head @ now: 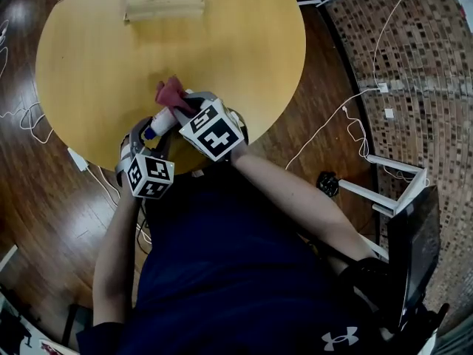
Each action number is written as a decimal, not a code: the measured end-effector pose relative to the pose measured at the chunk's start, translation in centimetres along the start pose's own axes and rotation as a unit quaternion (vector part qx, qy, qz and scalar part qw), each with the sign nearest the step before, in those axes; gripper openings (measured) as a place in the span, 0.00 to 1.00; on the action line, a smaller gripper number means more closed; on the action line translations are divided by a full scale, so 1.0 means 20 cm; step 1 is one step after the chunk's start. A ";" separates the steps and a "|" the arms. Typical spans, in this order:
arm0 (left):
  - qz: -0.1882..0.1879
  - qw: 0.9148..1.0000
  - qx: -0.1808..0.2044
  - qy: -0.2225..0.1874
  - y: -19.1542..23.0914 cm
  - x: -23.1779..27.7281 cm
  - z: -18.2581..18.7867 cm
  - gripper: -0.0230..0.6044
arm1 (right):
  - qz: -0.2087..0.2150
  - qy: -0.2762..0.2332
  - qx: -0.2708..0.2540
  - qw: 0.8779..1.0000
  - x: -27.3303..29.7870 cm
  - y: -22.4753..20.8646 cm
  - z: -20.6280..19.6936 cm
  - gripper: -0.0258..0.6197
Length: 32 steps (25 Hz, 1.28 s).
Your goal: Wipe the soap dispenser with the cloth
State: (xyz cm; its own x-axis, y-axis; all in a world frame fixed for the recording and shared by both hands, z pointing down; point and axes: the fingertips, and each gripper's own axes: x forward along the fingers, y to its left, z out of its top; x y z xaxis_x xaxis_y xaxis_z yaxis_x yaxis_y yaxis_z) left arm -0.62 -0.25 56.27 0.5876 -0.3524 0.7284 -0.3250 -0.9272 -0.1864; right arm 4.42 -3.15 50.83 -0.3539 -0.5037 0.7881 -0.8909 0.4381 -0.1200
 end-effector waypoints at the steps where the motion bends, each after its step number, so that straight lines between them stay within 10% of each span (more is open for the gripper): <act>1: 0.002 1.000 0.000 0.001 0.00 0.00 0.00 0.44 | -0.013 0.002 0.003 1.000 -0.02 -0.04 0.00 0.16; 7: 0.009 0.997 0.070 0.016 -0.15 0.01 0.07 0.44 | 0.027 0.010 -0.022 0.999 -0.08 0.11 -0.09 0.16; 9: -0.037 0.991 0.119 0.039 -0.21 0.00 0.06 0.60 | 0.056 0.009 -0.019 0.998 -0.07 0.14 -0.12 0.16; 13: -0.128 0.991 -0.006 0.027 -0.22 -0.12 0.06 0.64 | 0.063 0.022 0.025 0.997 -0.12 0.04 -0.21 0.16; 16: -0.126 0.989 -0.081 0.003 -0.13 -0.14 0.07 0.64 | 0.049 0.037 0.074 0.995 -0.12 -0.06 -0.34 0.16; 22: -0.091 0.996 0.000 0.014 -0.18 0.05 0.20 0.66 | 0.021 0.005 0.111 0.994 -0.13 -0.22 -0.33 0.16; 32: -0.121 0.991 -0.033 0.045 -0.22 0.15 0.24 0.68 | -0.031 0.025 0.034 0.999 -0.03 -0.30 -0.32 0.16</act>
State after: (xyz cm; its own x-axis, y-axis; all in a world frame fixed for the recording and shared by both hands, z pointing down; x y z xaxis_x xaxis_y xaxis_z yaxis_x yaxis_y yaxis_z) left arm 6.10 2.23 56.21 0.5859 -0.1051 0.8035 -0.2317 -0.9719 0.0418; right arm 11.78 -0.55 54.90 -0.2844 -0.4891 0.8246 -0.9283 0.3554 -0.1093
